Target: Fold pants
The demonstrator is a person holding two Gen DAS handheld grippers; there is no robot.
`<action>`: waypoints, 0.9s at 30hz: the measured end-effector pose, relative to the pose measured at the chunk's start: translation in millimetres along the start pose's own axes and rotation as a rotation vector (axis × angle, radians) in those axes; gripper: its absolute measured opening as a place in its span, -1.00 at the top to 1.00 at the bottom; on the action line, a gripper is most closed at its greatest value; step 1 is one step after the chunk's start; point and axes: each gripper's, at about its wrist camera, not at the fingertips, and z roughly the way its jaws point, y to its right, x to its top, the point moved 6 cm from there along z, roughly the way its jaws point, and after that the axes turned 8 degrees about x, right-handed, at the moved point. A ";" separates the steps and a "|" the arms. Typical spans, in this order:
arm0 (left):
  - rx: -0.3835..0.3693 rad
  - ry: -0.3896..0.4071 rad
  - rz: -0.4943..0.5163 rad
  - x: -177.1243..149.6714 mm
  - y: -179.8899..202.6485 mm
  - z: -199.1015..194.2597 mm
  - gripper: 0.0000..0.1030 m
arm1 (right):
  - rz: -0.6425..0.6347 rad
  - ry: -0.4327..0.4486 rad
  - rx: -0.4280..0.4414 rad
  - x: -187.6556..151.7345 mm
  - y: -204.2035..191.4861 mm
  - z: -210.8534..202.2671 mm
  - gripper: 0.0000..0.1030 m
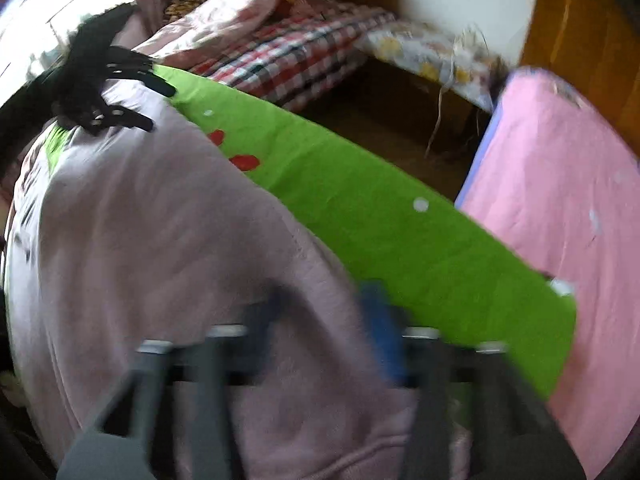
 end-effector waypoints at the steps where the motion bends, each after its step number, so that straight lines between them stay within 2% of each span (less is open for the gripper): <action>1: -0.007 0.002 0.004 2.2 -0.6 1.1 -0.11 | -0.027 0.008 -0.017 -3.9 -3.7 -3.9 0.74; 4: -0.014 -0.003 -0.017 2.4 -5.7 4.7 -0.18 | -0.095 0.057 -0.100 -7.5 -25.3 -18.7 0.79; 7: -0.020 -0.005 -0.023 1.4 -7.2 5.1 -0.15 | -0.115 0.139 -0.184 -9.0 -43.8 -39.4 0.80; 8: -0.026 -0.006 -0.028 1.4 -5.6 3.6 0.04 | -0.115 0.163 -0.207 -10.2 -51.5 -46.4 0.80; 9: -0.045 -0.007 -0.034 0.2 -2.2 -1.1 0.46 | -0.119 0.177 -0.227 -10.9 -58.1 -50.9 0.81; 10: -0.062 -0.011 -0.035 -0.5 2.4 -4.1 0.65 | -0.121 0.184 -0.243 -12.1 -61.3 -53.6 0.81; 11: -0.043 -0.011 -0.023 -3.4 8.3 -9.7 0.78 | -0.120 0.188 -0.263 -13.1 -67.1 -57.3 0.81; 13: 0.013 0.000 -0.008 -7.3 14.6 -19.6 0.86 | -0.118 0.201 -0.307 -14.2 -79.4 -66.7 0.82; 15: 0.105 0.058 -0.008 -9.9 22.7 -47.7 0.88 | -0.115 0.221 -0.338 -13.5 -90.3 -77.0 0.82; 20: 0.326 0.259 0.026 -29.3 66.8 -159.7 0.88 | -0.124 0.364 -0.412 -34.1 -146.1 -144.1 0.82; 23: 0.465 0.369 0.116 -66.1 134.9 -235.3 0.89 | -0.140 0.440 -0.429 -63.9 -193.9 -179.7 0.82; 27: 0.505 0.443 0.161 -129.5 227.8 -279.1 0.88 | -0.111 0.477 -0.407 -127.4 -247.0 -191.4 0.82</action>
